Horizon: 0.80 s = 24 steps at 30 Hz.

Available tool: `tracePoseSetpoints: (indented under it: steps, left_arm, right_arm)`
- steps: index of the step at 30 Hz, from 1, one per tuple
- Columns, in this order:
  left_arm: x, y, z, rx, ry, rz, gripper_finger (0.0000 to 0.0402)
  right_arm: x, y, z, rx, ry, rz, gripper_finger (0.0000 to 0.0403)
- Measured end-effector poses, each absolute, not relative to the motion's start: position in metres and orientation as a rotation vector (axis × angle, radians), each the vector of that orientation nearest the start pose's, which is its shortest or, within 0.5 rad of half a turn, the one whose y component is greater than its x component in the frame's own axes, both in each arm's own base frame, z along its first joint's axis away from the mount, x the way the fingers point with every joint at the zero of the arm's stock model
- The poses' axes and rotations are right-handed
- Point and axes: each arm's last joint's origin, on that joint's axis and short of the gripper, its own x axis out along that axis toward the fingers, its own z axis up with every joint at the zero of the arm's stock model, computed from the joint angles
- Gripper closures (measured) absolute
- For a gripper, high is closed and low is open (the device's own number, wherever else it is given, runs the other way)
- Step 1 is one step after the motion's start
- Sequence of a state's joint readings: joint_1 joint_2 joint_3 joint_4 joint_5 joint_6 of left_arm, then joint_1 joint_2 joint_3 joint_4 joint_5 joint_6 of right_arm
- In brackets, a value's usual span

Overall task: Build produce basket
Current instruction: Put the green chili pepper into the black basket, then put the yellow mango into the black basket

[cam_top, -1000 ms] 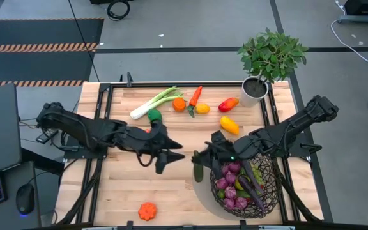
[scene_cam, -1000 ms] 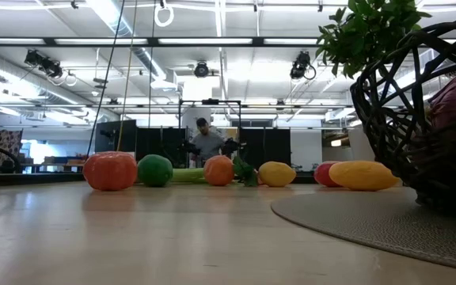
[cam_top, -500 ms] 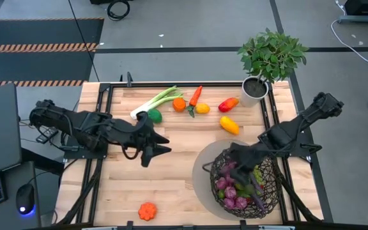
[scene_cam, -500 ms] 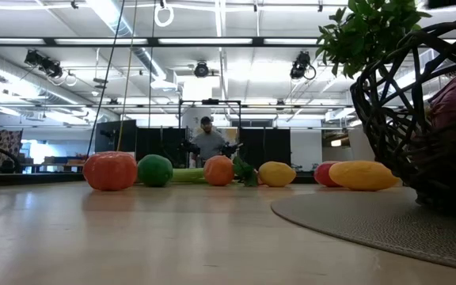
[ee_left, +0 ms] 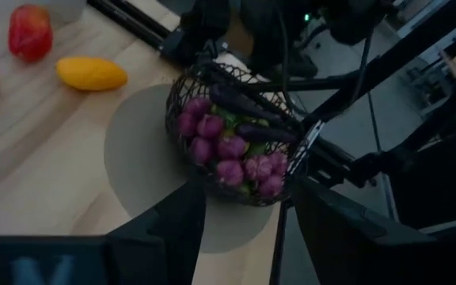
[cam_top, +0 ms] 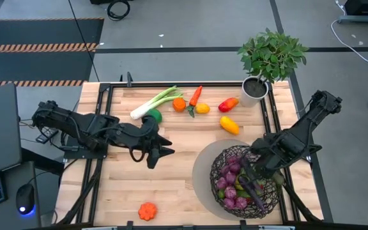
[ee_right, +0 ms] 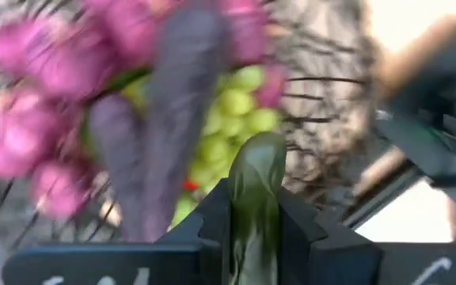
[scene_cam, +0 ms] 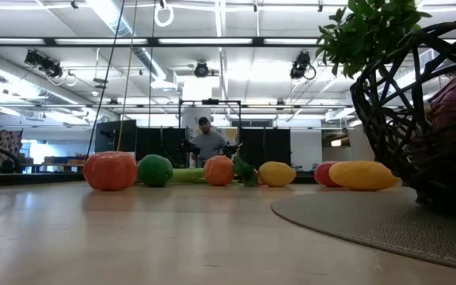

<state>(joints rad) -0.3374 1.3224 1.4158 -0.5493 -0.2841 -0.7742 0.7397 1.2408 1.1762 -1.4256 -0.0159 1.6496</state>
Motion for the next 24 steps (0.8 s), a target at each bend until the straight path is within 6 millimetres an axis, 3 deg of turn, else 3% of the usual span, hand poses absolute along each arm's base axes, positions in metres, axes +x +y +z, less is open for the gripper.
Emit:
tracePoseSetpoints:
  steps: [5, 11, 18, 24]
  left_arm:
    - [0.269, -0.086, 0.398, -0.656, 0.435, 0.128, 0.0203]
    - [0.268, -0.087, 0.398, -0.672, 0.432, 0.132, 0.0208]
    - [0.275, -0.087, 0.392, -0.672, 0.425, 0.201, 0.0209]
    - [0.287, -0.091, 0.380, -0.723, 0.453, 0.232, 0.0210]
  right_arm:
    - [0.136, 0.132, 0.301, 0.845, 1.338, -0.764, 0.0323]
    - [0.132, 0.135, 0.294, 0.877, 1.330, -0.821, 0.0257]
    - [0.130, 0.138, 0.287, 0.844, 1.294, -0.806, 0.0176]
    - [0.133, 0.126, 0.293, 0.786, 1.137, -0.776, 0.0146]
